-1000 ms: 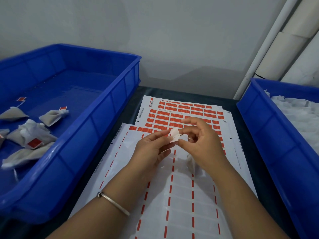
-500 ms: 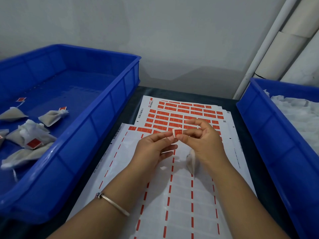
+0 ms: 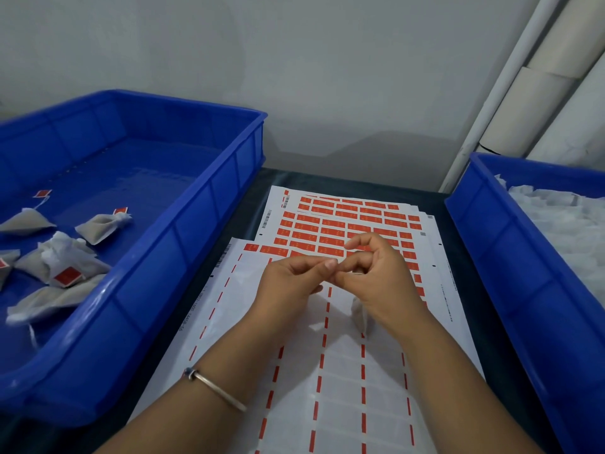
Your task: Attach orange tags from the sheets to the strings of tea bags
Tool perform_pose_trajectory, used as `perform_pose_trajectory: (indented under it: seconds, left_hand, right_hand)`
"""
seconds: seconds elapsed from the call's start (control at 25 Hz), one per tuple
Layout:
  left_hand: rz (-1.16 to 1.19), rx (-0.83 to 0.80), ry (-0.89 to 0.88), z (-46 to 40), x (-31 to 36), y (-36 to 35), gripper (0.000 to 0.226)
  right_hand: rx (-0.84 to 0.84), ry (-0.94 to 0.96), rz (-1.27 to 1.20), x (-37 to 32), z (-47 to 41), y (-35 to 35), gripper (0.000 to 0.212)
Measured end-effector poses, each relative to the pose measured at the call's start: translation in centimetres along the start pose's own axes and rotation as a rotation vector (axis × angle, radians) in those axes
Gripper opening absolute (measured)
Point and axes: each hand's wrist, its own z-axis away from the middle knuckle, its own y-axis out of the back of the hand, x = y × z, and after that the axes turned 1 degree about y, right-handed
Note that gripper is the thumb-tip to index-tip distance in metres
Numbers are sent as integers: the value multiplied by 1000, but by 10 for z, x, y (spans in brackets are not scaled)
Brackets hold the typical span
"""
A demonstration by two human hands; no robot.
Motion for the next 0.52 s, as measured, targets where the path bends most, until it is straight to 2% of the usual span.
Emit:
perform_pose_trajectory:
  seconds: [0.12, 0.2, 0.36, 0.52]
  left_hand:
    - [-154, 40, 11, 0, 9, 2, 6]
    - [-337, 7, -27, 3, 21, 1, 4]
    - [-366, 7, -112, 16, 64, -1, 5]
    - [-424, 92, -271, 26, 114, 6, 8]
  right_hand:
    - [16, -10, -1, -7, 9, 4, 38]
    - [-3, -8, 1, -14, 18, 11, 46]
    - [-1, -15, -28, -29, 37, 33, 69]
    - [76, -18, -13, -46, 63, 55, 54]
